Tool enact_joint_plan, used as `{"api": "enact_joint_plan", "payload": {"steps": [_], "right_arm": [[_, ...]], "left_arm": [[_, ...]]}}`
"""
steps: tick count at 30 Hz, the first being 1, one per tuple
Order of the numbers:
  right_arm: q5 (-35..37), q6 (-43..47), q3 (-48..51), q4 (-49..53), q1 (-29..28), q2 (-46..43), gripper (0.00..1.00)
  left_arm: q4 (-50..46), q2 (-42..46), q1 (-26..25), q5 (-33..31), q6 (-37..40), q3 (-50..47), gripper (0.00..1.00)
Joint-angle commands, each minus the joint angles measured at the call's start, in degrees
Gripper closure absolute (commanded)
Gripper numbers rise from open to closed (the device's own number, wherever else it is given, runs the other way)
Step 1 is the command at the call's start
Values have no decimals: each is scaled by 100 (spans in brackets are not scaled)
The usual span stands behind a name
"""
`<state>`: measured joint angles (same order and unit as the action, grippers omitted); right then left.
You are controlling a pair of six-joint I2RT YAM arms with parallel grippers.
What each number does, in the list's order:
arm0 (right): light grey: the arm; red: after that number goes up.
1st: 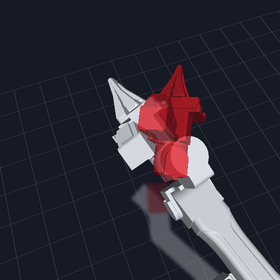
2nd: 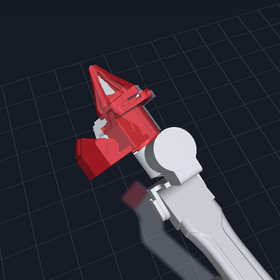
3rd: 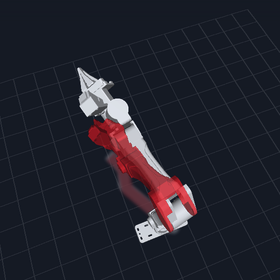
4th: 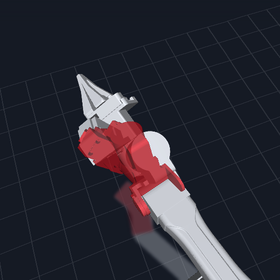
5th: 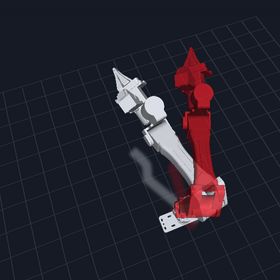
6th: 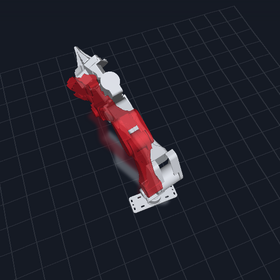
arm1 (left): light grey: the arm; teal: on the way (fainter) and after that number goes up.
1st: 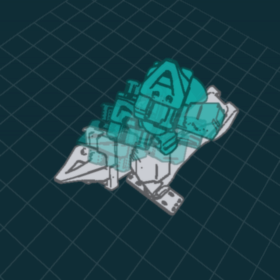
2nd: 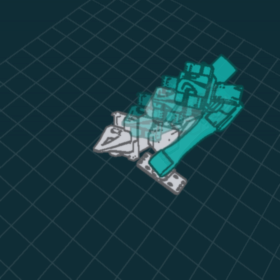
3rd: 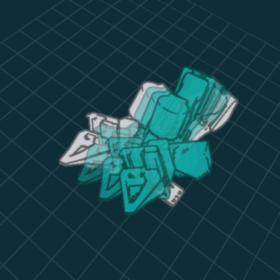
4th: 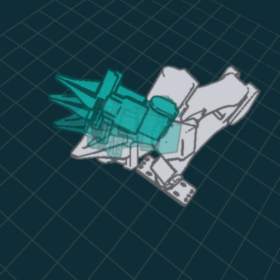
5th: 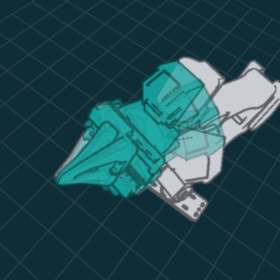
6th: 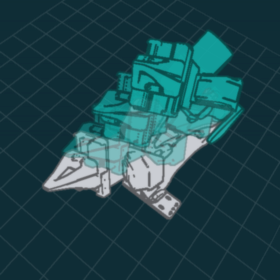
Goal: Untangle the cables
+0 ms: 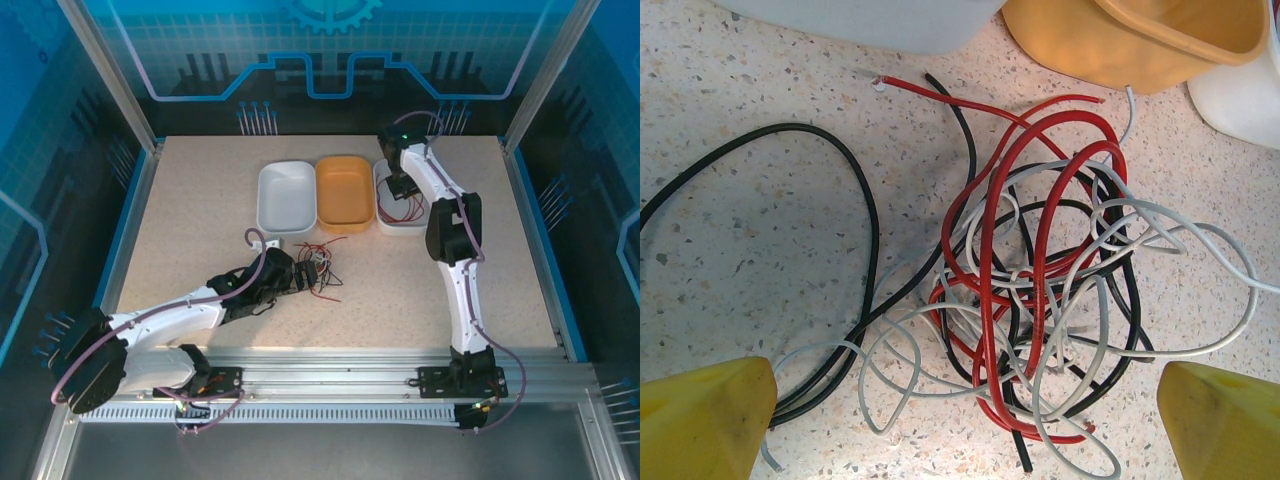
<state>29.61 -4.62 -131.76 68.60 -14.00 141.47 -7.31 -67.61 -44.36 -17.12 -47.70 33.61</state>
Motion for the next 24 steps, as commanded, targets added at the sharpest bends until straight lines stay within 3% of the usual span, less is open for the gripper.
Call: {"api": "enact_joint_plan", "payload": {"steps": [1, 6, 12, 20, 24], "right_arm": [[21, 80, -290, -105, -100, 104, 88], [63, 81, -522, -28, -86, 110, 71], [69, -18, -432, 3, -90, -302, 62], [-228, -275, 94, -28, -101, -1301, 59], [-450, -535, 1250, -382, -154, -2262, 60]], "left_arm": [[-125, -30, 37, -47, 74, 103, 1], [-168, -11, 41, -82, 85, 138, 1], [-173, -6, 37, -87, 86, 137, 1], [-185, 26, 41, -83, 110, 129, 1], [-169, 51, 41, -72, 98, 105, 1]]}}
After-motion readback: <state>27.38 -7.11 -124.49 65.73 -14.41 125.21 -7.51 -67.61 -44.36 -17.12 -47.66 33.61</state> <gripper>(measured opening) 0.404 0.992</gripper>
